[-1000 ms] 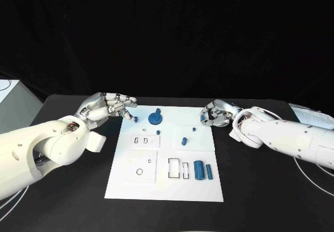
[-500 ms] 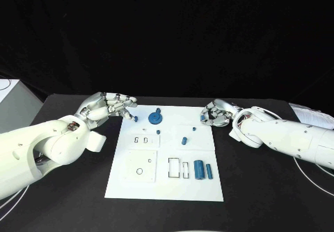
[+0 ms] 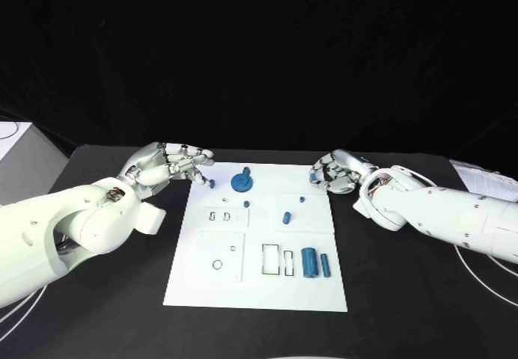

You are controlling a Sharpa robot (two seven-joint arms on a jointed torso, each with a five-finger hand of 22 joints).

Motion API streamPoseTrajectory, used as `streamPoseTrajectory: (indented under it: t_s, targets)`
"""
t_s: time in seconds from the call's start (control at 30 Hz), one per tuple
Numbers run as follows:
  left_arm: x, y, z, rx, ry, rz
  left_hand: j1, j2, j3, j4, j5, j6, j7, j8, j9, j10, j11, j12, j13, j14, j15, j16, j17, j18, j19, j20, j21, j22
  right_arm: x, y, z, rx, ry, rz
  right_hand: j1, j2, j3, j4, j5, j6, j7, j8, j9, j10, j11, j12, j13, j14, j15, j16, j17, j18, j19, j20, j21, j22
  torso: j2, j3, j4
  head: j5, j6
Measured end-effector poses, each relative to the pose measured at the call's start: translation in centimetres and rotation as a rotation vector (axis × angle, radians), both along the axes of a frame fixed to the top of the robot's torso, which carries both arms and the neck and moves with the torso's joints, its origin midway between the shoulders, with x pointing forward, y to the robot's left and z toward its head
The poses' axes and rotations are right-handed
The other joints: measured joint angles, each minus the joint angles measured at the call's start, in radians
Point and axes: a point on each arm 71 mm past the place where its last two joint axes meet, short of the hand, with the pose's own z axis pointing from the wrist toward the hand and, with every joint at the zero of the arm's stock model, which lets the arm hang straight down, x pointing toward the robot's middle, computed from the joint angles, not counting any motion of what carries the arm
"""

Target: Assemble the parts on the task board

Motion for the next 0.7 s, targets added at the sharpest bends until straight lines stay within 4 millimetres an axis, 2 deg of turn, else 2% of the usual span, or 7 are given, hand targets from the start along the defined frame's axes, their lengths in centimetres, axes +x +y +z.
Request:
streamPoseTrajectory:
  t_s: [0.17,0.33,0.5,0.7]
  targets:
    - [0.0,0.1,0.0,0.001,0.000,0.002,0.000,0.000,0.000,0.000,0.000,0.000,0.000,0.000,0.000,0.000,0.000,0.000,0.000,0.000,0.000,0.000,0.000,0.000,0.000,0.000,0.000,0.000,-0.3,1.1,1.4,0.025,-0.031,-0.007,0.000,0.000,0.000,0.000,-0.002,-0.002,-0.002,0.000,0.000,0.000,0.000,0.000,0.000,-0.003,-0.003,0.000,0.000,0.000,0.000,0.000,0.001,0.000,-0.001,-0.0010,-0.0016,0.003,0.003]
    - [0.1,0.1,-0.1,0.003,0.001,0.004,0.000,0.000,0.000,0.000,0.000,0.000,0.000,0.000,0.000,0.000,0.000,0.000,0.000,0.000,0.000,0.000,0.000,0.000,0.000,0.000,0.000,0.000,-0.9,3.7,2.7,0.060,-0.032,-0.001,-0.001,0.001,0.005,-0.005,-0.004,-0.002,-0.002,0.000,0.000,0.000,0.000,0.000,0.000,0.000,-0.007,0.000,0.000,0.000,0.000,0.000,0.011,0.001,-0.003,-0.0022,-0.0043,0.012,0.005]
    - [0.1,-0.2,-0.1,0.002,0.003,-0.002,0.000,0.000,0.000,0.000,0.000,0.000,0.000,0.000,0.000,0.000,0.000,0.000,0.000,0.000,0.000,0.000,0.000,0.000,0.000,0.000,0.000,0.001,-2.1,8.1,3.1,0.093,0.003,0.032,-0.006,-0.003,0.008,-0.008,-0.004,-0.003,-0.003,0.000,0.000,0.000,0.000,0.000,0.000,0.000,-0.007,0.000,0.000,0.000,0.000,0.000,0.011,0.001,-0.006,-0.0033,-0.0070,0.024,0.003]
    - [0.1,-0.6,-0.1,0.002,0.007,-0.009,0.000,0.000,0.000,0.000,0.000,0.000,0.000,0.000,0.002,0.006,-0.005,0.002,0.006,0.000,0.000,0.005,0.003,0.000,-0.004,-0.004,0.007,0.004,-4.0,13.5,3.3,0.088,0.032,0.095,-0.006,-0.003,0.015,-0.009,0.005,-0.007,-0.007,0.000,0.000,0.000,0.000,0.000,0.000,0.000,-0.007,0.000,0.000,0.000,0.000,0.000,0.011,0.001,-0.007,-0.0050,-0.0076,0.032,-0.002]
